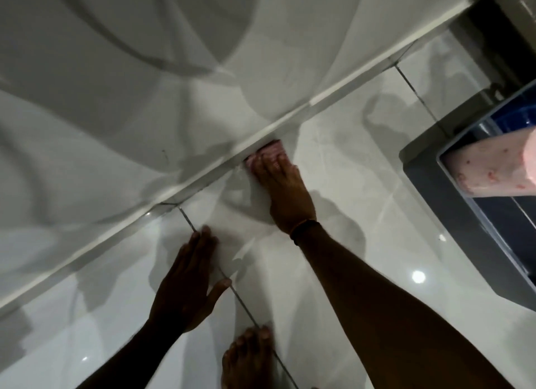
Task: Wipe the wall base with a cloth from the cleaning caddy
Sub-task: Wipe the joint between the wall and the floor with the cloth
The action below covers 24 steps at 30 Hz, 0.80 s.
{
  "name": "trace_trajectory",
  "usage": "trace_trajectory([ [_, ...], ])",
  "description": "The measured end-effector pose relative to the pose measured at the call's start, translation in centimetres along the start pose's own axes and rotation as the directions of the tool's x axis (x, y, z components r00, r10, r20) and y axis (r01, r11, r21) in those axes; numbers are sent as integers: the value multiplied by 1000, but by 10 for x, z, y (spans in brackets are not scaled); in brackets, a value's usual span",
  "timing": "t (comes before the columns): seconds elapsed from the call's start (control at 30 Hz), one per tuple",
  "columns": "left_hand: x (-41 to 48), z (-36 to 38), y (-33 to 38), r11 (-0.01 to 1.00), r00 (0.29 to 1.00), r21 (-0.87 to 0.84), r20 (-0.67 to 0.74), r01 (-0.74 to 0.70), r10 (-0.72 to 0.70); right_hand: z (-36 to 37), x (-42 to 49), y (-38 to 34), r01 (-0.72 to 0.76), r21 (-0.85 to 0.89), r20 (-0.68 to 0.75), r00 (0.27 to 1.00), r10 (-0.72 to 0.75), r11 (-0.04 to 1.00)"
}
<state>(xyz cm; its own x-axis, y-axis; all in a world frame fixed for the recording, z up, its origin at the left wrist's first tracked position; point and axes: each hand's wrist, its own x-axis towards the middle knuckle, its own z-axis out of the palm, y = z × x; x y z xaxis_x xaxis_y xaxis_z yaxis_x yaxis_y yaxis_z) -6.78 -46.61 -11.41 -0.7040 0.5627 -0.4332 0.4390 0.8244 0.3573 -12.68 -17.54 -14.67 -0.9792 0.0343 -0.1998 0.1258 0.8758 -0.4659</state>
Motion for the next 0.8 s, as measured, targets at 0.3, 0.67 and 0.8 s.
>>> trace_trajectory([
  [0.3, -1, -1, -3, 997, 1000, -74, -2, 9, -9, 23, -11, -30, 297, -154, 7, 954, -299, 942],
  [0.67, -4, 1, -1, 997, 1000, -71, 18, 24, -22, 43, -10, -81, 443, -109, 154, 892, -425, 890],
  [0.8, -6, -3, -8, 998, 1000, -55, 23, 3, -2, 23, -2, -52, 278, -188, 120, 959, -259, 942],
])
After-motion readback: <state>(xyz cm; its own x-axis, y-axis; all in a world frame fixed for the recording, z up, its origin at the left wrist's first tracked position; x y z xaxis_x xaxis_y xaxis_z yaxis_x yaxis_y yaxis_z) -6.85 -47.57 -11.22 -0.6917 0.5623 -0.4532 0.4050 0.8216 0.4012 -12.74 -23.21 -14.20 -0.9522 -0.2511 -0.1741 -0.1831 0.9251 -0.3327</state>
